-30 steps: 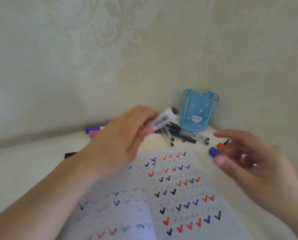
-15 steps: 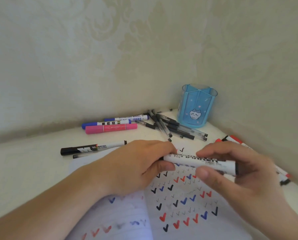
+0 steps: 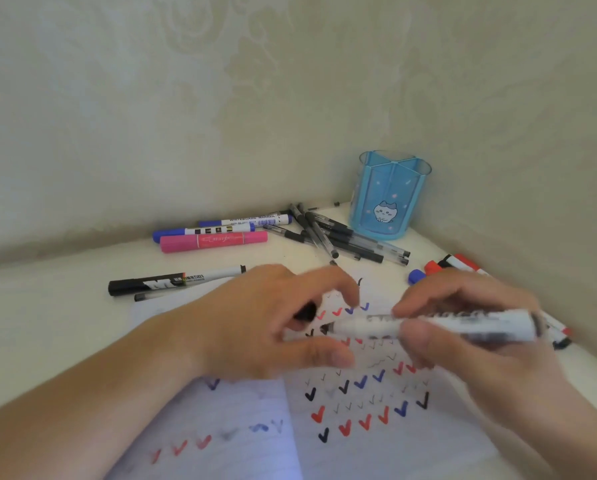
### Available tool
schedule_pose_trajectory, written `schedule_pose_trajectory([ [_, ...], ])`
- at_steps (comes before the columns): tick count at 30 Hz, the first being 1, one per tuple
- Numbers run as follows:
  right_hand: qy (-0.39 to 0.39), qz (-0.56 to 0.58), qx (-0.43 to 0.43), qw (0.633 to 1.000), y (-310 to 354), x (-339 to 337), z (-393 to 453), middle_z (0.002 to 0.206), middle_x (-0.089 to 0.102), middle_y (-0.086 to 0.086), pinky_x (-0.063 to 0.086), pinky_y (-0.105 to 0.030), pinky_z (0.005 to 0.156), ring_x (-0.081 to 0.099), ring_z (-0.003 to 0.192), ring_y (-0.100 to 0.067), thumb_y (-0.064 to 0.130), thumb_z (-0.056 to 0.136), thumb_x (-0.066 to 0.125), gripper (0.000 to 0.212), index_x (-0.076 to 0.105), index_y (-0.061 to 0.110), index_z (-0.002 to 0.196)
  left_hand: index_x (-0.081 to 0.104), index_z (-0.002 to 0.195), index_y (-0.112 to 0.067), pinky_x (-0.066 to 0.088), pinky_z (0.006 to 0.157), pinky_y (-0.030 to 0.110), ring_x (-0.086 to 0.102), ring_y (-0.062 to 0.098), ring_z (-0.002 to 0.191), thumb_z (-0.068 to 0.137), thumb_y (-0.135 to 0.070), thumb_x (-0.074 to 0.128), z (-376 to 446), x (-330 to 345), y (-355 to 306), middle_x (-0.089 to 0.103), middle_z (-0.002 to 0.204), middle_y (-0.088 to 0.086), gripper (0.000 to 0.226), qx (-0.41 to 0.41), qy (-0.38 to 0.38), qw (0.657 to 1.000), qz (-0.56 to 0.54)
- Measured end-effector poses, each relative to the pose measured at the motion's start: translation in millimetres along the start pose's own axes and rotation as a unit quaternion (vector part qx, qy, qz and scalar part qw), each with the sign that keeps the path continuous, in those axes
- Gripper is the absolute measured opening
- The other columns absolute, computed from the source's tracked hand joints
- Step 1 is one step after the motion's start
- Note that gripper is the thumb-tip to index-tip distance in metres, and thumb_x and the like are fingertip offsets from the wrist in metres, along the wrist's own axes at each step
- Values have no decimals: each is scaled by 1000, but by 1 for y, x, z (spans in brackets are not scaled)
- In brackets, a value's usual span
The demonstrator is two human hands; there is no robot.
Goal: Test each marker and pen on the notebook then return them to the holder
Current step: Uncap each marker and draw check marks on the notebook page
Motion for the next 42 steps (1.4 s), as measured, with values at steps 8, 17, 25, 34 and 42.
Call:
schedule_pose_trajectory([
  [8,67,117,100,986,-8,13,-3,56,63,-12,48,-29,46,56,43,-25,42,56,90,35,72,15,70,57,103,-32,39,58,31,49,15,60,83,-30,29,-4,-4,22,53,62,0,35,-65,8,998,4],
  [17,87,-52,146,984,-23,41,-24,43,41,-9,21,-23,38,33,39,-12,38,57,78,39,50,12,53,61,95,-28,31,54,21,46,8,56,81,-21,37,-4,6,28,48,57,-8,28,-104,53,993,15],
  [25,87,-108,159,977,-25,43,-22,50,47,-18,27,-40,41,39,41,-14,20,72,79,35,51,7,56,61,91,-28,33,54,24,47,8,55,80,-23,37,-4,6,29,49,58,-10,27,-104,59,993,11],
  [34,49,-189,132,972,-21,41,-23,56,62,-6,43,-35,43,56,44,-11,44,58,70,33,59,13,60,61,91,-29,36,55,26,46,9,56,81,-23,36,-4,7,29,48,57,-8,27,-110,61,992,11],
  [42,26,-152,149,977,-22,35,-25,60,68,-10,46,-34,39,59,43,-25,49,51,64,41,60,10,61,61,94,-26,36,57,27,46,12,57,81,-19,38,-2,4,28,50,59,-6,27,-104,37,994,-22],
])
Point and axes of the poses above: each hand's wrist, its own z-axis towards the middle knuckle, its own x-axis out of the palm, y = z × x, the point moved 7 cm from there along z, towards the middle knuckle
